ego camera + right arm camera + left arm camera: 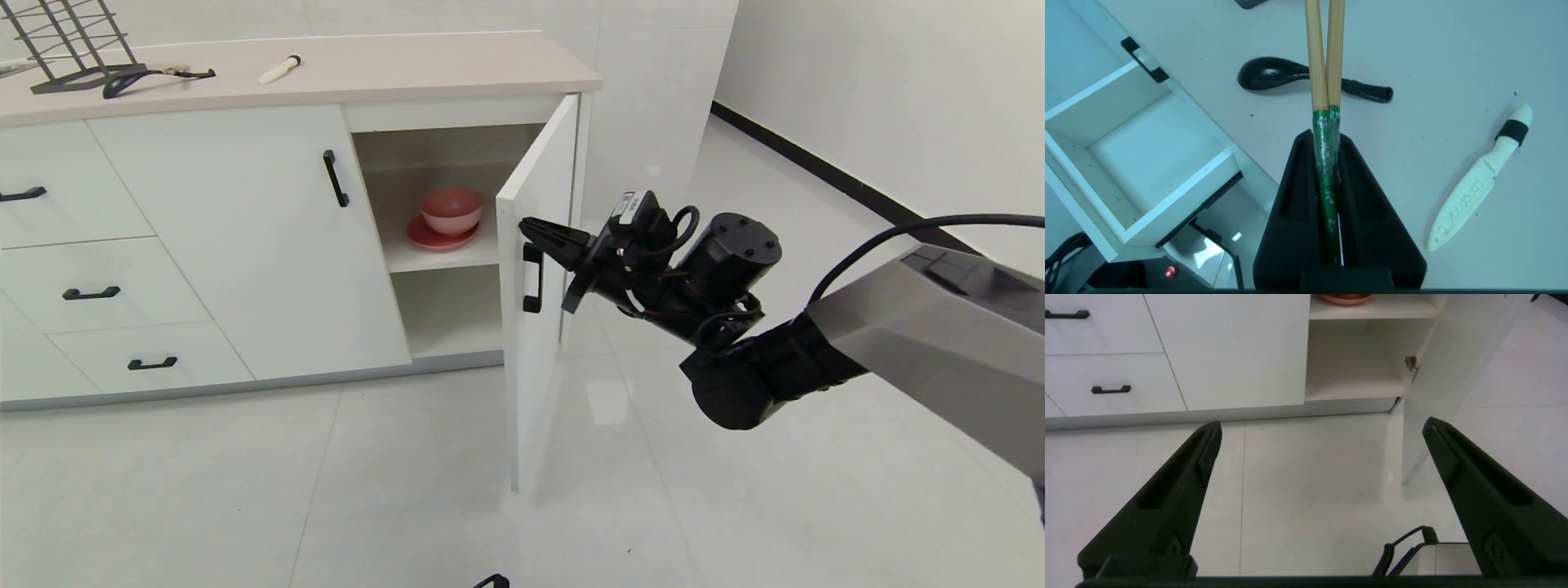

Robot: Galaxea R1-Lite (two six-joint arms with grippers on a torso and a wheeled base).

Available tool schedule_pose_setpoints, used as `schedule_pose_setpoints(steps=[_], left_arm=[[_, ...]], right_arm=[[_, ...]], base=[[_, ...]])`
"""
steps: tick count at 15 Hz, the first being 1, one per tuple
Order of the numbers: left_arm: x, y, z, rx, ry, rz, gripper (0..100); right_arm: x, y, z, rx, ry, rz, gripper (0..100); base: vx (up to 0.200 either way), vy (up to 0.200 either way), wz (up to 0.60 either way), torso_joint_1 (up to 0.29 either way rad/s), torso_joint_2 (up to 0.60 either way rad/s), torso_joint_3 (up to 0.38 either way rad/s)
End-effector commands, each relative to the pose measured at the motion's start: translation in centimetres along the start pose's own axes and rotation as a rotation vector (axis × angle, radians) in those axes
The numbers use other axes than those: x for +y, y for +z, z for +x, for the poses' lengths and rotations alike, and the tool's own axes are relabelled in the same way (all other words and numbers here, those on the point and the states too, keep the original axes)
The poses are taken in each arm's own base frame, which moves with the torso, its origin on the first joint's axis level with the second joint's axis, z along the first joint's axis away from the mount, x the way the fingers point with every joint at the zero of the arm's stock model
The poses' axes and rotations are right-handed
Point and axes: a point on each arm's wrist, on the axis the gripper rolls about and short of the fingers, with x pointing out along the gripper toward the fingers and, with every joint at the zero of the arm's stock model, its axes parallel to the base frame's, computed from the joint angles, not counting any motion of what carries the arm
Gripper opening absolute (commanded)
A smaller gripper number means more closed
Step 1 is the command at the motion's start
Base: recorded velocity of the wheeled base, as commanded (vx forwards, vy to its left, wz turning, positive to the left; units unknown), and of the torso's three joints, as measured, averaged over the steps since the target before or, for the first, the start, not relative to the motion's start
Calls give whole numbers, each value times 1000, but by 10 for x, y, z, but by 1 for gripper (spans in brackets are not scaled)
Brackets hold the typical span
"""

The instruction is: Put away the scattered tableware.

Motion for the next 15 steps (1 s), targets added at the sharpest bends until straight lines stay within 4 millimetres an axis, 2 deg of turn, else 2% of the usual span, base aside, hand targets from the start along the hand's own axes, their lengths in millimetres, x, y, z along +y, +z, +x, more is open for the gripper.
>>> schedule_pose_setpoints(steps=[1,8,11,15], left_arm=[[0,0,0,2,1,0,100],[0,0,0,2,1,-2,100],[0,0,0,2,1,-2,100],[0,0,0,2,1,-5,100]], right_arm=[[0,-24,12,-10,-1,-6,0],[6,-59,36,-58,5,-20,0],[-4,-57,50,-132,-28,-61,0],[-12,-51,51,-153,-50,-80,0]], base=[[0,0,0,0,0,0],[0,0,0,0,0,0],[0,0,0,0,0,0],[0,0,0,0,0,0]])
